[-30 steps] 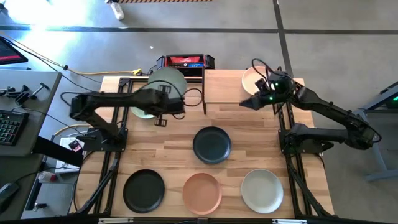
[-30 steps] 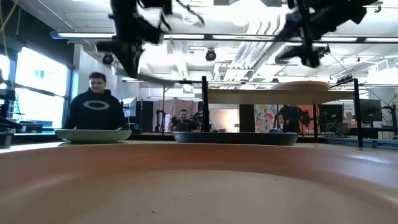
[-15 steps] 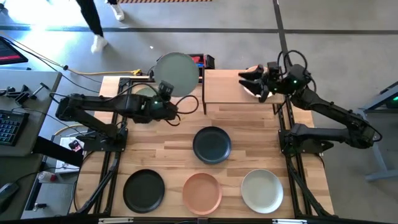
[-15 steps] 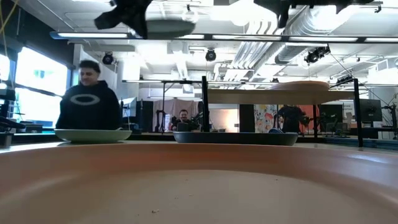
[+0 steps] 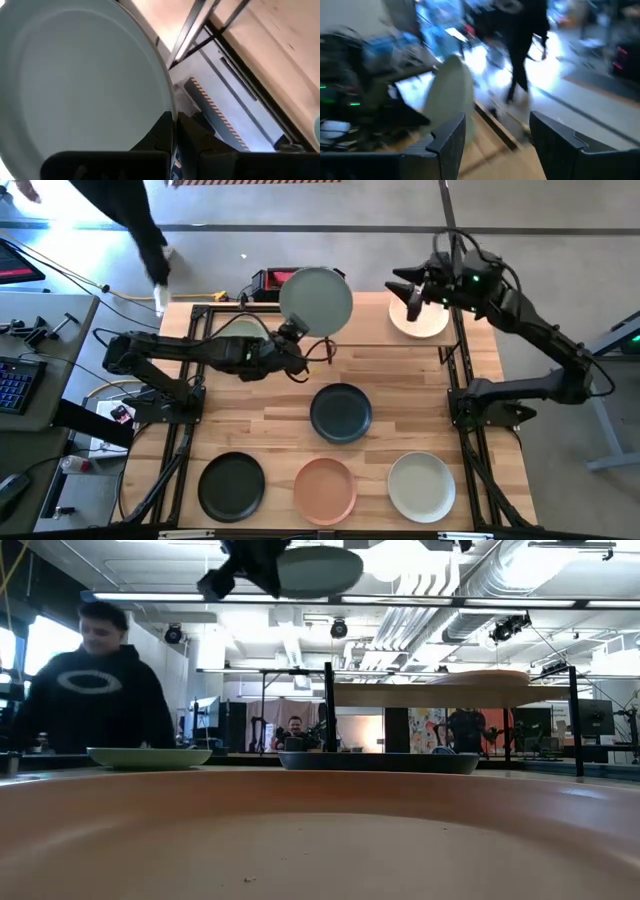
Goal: Place and stack plates onto a shelf
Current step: Stack the gray plate on the orange plate on the shelf
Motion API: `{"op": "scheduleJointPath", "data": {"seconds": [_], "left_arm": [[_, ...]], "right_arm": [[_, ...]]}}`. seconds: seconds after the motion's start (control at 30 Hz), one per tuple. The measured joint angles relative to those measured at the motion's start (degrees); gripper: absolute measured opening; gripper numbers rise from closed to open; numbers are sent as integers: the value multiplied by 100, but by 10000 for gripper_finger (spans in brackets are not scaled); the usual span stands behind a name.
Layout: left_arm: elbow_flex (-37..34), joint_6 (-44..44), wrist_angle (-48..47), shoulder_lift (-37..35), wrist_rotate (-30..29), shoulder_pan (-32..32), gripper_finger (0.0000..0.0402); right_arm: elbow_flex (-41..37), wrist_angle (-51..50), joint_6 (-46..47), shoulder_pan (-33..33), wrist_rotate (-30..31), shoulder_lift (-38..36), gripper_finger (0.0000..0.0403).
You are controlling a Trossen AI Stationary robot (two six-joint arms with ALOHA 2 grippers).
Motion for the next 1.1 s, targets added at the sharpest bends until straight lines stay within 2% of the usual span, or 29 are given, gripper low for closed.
{"op": "scheduleJointPath", "data": {"seconds": [0.17, 0.5, 0.77, 1.1], "left_arm": [[0, -115, -10, 326, 32, 11, 1], [-2, -255, 17, 797, 181, 11, 1], [-2, -434, 224, 828, 403, 11, 1], [-2, -382, 317, 826, 406, 11, 1]], "right_arm": [[806, -1185, 167, 323, 757, 607, 204], [1825, -2413, 720, 930, 1826, 1790, 204], [2100, -2538, 777, 1169, 1915, 2451, 204], [2126, -2693, 919, 1203, 2236, 2692, 204]]}}
